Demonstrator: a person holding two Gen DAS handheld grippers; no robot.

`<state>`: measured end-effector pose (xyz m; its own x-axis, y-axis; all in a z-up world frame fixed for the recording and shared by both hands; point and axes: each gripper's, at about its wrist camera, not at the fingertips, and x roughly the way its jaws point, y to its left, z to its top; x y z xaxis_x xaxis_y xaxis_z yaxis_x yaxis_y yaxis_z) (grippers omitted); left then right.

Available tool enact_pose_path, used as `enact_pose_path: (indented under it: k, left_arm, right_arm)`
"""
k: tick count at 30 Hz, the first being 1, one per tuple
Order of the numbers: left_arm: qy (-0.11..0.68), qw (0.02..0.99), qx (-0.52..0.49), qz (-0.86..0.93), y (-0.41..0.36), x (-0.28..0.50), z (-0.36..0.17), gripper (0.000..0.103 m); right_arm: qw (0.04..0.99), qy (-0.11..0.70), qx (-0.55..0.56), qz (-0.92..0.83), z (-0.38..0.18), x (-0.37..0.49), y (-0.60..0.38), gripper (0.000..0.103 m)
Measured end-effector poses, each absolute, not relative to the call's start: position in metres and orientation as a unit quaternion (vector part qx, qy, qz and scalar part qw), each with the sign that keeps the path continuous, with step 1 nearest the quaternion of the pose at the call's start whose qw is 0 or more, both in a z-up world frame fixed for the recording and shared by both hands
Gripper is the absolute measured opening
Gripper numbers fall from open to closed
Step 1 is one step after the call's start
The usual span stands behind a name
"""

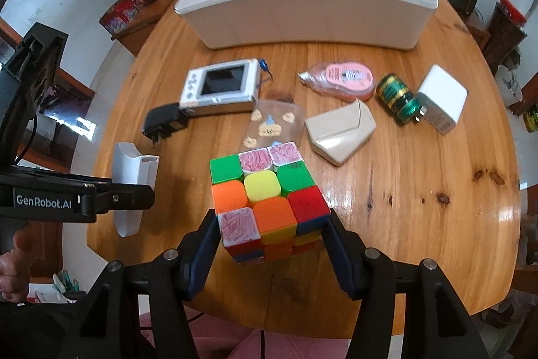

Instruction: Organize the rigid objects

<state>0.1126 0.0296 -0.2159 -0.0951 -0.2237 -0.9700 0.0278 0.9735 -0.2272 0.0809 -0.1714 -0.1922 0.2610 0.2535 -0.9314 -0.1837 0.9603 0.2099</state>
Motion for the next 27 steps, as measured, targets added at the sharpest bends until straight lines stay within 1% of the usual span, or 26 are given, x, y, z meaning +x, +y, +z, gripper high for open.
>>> enact_pose_path:
  k: [5, 9, 15, 19, 27]
  left_arm:
    - [0.704, 0.702, -0.036, -0.1, 0.032, 0.116, -0.195, 0.057]
    - [0.673, 0.731, -0.029, -0.107, 0.039, 0.117, -0.169, 0.057]
    - [0.621, 0.777, 0.017, -0.101, 0.042, 0.123, -0.131, 0.058]
    - [0.587, 0.803, 0.013, -0.107, 0.042, 0.133, -0.109, 0.058]
    - [0.496, 0.855, 0.006, -0.151, 0.038, 0.145, -0.068, 0.058]
  right_arm:
    - [0.818, 0.556, 0.038, 0.141, -0.173, 0.077, -0.17, 0.061]
    - [0.829, 0.537, 0.063, 0.141, -0.158, 0.08, -0.172, 0.061]
    - [0.856, 0.489, 0.091, 0.145, -0.13, 0.085, -0.178, 0.061]
    - [0.869, 0.463, 0.105, 0.139, -0.115, 0.093, -0.185, 0.061]
    - [0.908, 0.378, 0.12, 0.134, -0.082, 0.116, -0.202, 0.061]
